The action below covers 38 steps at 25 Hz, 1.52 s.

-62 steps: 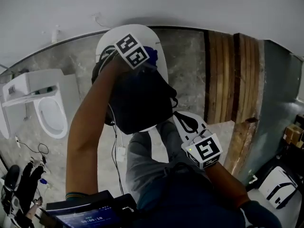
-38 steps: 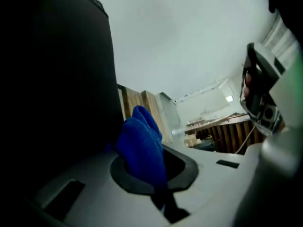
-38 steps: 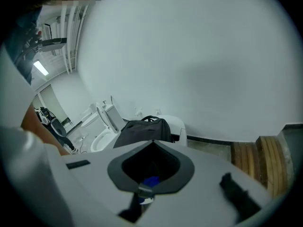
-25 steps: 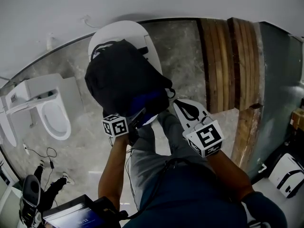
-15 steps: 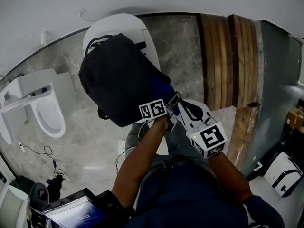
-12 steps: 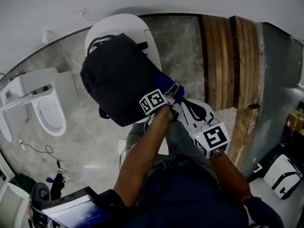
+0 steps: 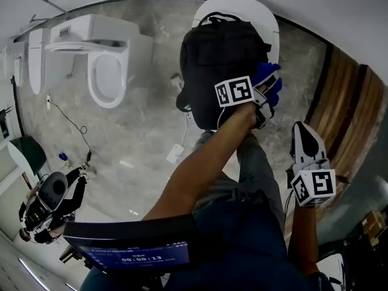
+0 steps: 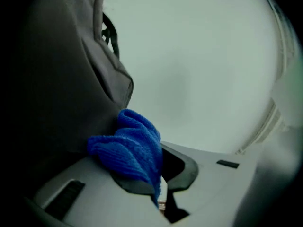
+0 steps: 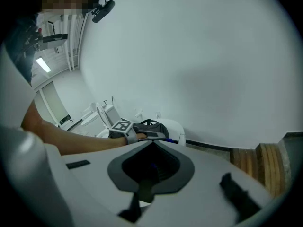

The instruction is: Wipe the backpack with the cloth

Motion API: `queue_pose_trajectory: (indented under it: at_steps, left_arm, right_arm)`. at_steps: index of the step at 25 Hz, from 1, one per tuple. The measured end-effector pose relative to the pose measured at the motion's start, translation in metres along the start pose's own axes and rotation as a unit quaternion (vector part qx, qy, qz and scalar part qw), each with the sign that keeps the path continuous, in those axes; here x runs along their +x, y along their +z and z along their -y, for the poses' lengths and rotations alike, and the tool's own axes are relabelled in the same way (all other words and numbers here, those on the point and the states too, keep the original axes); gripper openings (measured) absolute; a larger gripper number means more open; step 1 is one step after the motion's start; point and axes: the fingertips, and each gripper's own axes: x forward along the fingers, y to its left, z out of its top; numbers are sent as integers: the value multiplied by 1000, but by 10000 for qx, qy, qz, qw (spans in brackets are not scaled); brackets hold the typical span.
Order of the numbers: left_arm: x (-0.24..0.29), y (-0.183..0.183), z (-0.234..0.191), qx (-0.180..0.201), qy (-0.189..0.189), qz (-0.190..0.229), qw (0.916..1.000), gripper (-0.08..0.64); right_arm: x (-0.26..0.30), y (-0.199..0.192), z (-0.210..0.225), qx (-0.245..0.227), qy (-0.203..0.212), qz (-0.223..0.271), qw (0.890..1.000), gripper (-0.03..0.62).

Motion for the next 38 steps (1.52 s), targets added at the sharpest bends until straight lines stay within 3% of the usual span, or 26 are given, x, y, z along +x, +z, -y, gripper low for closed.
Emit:
queue_pose_trajectory:
  at_steps: [5,8,10,14,15,17,20,21,22,23,25,26,27,28,29,30,31,32,33,34,35,36,37,38]
  left_arm:
    - [-99,13,-15,762,122,-16,9970,17]
    - [-158,5,-37,1274,569,-175,9901,17]
    - [-196,-4,-60,1568,1004,-289,9821,17]
    - [-243,-30,-94,2318,1694,-838,9542,17]
    - [-242,-38,-96,2427,1716,-994,9496,17]
    - [-222,-54,-89,2505,1485,-1266,9483,17]
    - [-175,-70,-57,2545,745,-1622,9504,17]
    - [-163,-74,-46,2602,500,-1846,9464,17]
    - [-154,-78,-37,2786,321,-2177,9349,17]
    - [-150,-84,-31,3120,226,-2588,9139,17]
    - [-154,-95,-26,3896,193,-3437,8542,17]
    - [-160,-98,-26,4201,202,-3793,8241,17]
    - [-167,-98,-29,4459,216,-4101,7953,17]
    - [-174,-96,-33,4705,214,-4381,7656,17]
    - [-182,-93,-37,4958,173,-4652,7331,17]
    - [-189,-91,-40,5215,82,-4919,6972,17]
    - [-196,-90,-42,5456,-36,-5187,6582,17]
    - [-203,-89,-43,5661,-141,-5452,6182,17]
    - [-209,-87,-45,5818,-201,-5700,5799,17]
    - [-215,-83,-47,5925,-216,-5916,5464,17]
    - [-221,-78,-49,5983,-211,-6080,5216,17]
    - [-227,-73,-51,5982,-220,-6179,5098,17]
    - [-232,-70,-51,5913,-269,-6226,5118,17]
    - [-236,-68,-48,5789,-367,-6239,5237,17]
  right_arm:
    - [10,16,2,-152,60,255,9995,0]
    - [27,21,12,-251,-44,239,9994,2]
    - [35,23,11,-224,-80,181,9996,2]
    - [43,18,-18,-249,165,80,9995,2]
    - [45,14,-25,-257,223,21,9994,0]
    - [45,4,-31,-266,249,-86,9993,0]
    - [46,-13,-34,-430,209,-284,9985,2]
    - [48,-20,-36,-521,223,-364,9977,2]
    - [51,-24,-40,-645,303,-436,9965,2]
    - [56,-26,-49,-828,508,-508,9940,2]
    - [70,-24,-81,-1521,1383,-698,9761,2]
    - [78,-26,-102,-2158,1931,-842,9534,9]
    - [86,-33,-120,-3022,2423,-1045,9160,77]
    - [93,-46,-133,-4006,2805,-1297,8625,118]
    - [99,-63,-140,-4949,3075,-1531,7982,137]
    - [106,-77,-142,-5738,3254,-1667,7329,169]
    - [113,-88,-144,-6342,3375,-1688,6748,173]
    - [119,-93,-146,-6782,3463,-1641,6270,176]
    - [124,-96,-148,-7109,3512,-1576,5886,187]
    - [131,-98,-150,-7372,3507,-1496,5579,192]
    - [138,-98,-151,-7590,3441,-1377,5353,193]
    - [144,-95,-155,-7752,3325,-1195,5236,193]
    - [149,-88,-161,-7835,3189,-946,5249,193]
    - [151,-79,-170,-7828,3073,-663,5371,204]
